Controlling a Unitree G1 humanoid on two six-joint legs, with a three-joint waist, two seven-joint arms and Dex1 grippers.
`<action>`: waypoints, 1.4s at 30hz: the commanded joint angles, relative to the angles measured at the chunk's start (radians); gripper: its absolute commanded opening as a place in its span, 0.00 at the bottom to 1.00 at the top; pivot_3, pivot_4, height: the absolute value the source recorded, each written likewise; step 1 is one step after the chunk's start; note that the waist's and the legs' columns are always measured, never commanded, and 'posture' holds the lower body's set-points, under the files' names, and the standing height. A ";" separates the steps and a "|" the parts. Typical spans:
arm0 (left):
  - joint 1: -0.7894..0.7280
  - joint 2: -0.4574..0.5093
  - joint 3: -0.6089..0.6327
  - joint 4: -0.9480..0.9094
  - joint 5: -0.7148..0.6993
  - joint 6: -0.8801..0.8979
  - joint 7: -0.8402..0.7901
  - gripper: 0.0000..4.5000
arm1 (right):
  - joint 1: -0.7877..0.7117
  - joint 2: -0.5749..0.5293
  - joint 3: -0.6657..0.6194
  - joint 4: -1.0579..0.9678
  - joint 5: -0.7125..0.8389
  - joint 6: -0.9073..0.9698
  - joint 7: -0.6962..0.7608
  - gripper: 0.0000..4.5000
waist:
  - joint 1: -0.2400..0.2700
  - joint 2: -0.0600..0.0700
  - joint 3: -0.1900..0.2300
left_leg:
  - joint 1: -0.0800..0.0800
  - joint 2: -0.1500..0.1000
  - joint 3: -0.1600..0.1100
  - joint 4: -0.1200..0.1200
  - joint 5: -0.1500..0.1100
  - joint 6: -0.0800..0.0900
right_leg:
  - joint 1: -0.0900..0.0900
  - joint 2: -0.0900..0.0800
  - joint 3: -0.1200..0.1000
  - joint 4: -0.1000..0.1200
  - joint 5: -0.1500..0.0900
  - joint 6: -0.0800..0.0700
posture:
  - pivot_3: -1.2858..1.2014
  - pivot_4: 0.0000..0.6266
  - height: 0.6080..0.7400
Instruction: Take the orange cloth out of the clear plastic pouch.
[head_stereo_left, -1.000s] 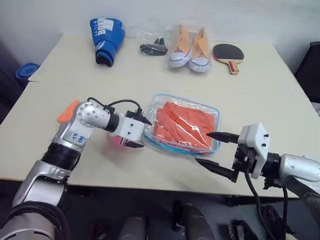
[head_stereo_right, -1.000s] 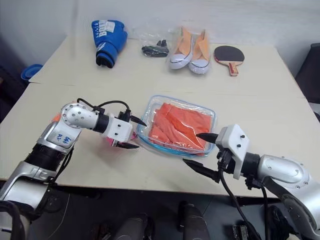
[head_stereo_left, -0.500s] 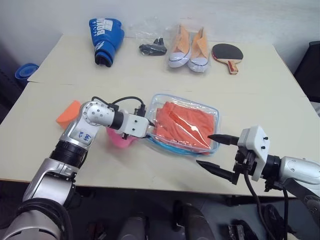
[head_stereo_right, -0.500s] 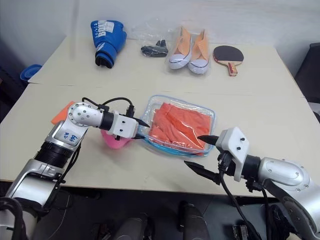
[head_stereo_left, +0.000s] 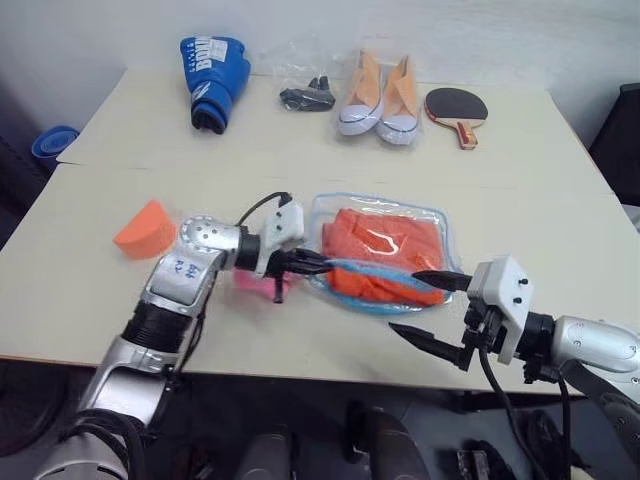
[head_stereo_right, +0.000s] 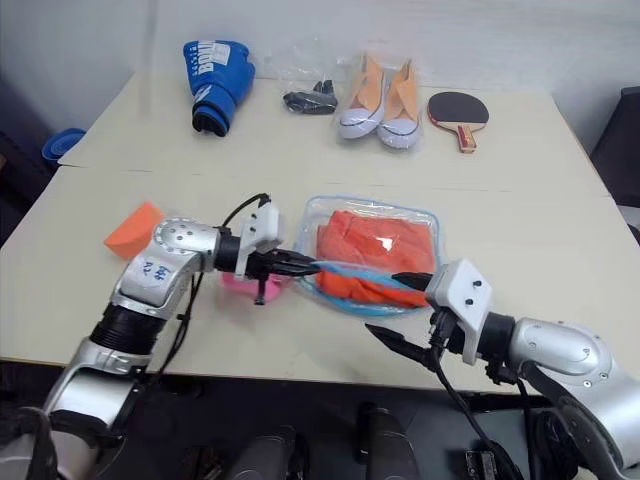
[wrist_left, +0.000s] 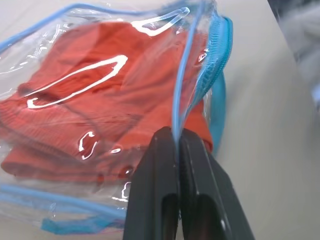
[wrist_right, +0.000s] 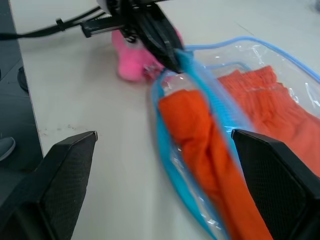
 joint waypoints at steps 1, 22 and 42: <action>-0.028 -0.045 0.061 -0.080 -0.065 0.156 0.107 0.00 | -0.009 0.030 0.041 -0.006 -0.076 -0.033 -0.045 0.91 | -0.001 0.000 0.000 | 0.000 0.000 0.000 0.000 0.000 0.000 | 0.000 0.000 0.000 0.000 0.000 0.000 | 0.52 0.24 1.00; 0.034 -0.062 -0.019 -0.152 -0.049 0.123 0.183 0.00 | -0.217 0.072 0.385 0.361 -0.737 -0.260 -0.165 0.50 | -0.005 0.000 0.000 | 0.001 0.000 0.001 0.000 0.002 -0.004 | -0.001 -0.001 0.000 0.001 0.000 0.000 | 0.52 0.24 1.00; 0.006 -0.062 -0.011 -0.124 -0.049 0.102 0.189 0.00 | -0.275 0.175 0.405 0.440 -0.860 -0.301 -0.133 0.77 | -0.006 0.000 0.000 | 0.001 0.000 0.001 0.000 0.002 -0.004 | -0.001 -0.001 0.000 0.001 0.000 0.000 | 0.52 0.24 1.00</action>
